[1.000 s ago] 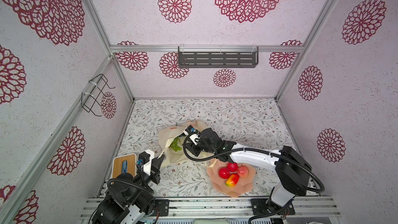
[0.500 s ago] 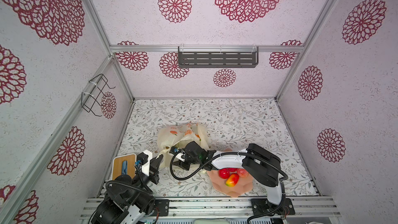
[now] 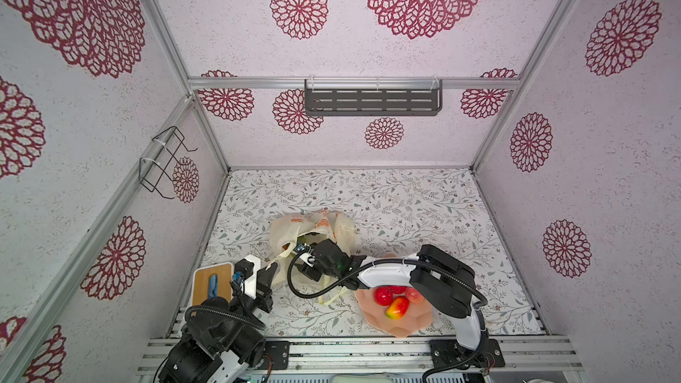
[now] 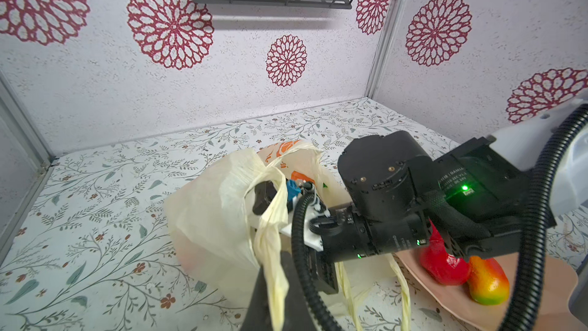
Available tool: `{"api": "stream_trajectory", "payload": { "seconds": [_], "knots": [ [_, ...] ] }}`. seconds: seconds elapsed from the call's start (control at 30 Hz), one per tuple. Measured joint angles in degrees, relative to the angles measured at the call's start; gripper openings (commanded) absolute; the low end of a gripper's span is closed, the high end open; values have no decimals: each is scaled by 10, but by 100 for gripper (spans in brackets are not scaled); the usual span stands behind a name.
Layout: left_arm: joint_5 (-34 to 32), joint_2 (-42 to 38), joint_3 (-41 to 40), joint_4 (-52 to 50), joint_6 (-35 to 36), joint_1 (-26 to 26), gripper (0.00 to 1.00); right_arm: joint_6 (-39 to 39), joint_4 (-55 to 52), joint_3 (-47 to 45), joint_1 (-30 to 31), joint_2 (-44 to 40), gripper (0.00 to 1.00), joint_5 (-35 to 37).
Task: Take fruits out of the plastic bag
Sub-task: Take out the fake fruit from the plastic bag.
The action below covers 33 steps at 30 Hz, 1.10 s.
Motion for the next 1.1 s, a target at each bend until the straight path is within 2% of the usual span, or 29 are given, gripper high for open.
{"api": "stream_trajectory", "payload": {
  "seconds": [0.2, 0.33, 0.53, 0.87, 1.1],
  "knots": [
    [-3, -1, -2, 0, 0, 0, 0, 79, 23, 44, -9, 41, 65, 71],
    [-4, -1, -3, 1, 2, 0, 0, 127, 58, 45, -13, 57, 75, 107],
    [8, 1, -3, 1, 6, -1, 0, 181, 137, 61, -16, 96, 79, 150],
    [25, 11, -3, 1, 12, -2, 0, 206, 248, 109, -23, 160, 87, 201],
    [29, 11, -3, 1, 13, -2, 0, 205, 310, 127, -43, 204, 88, 194]
  ]
}}
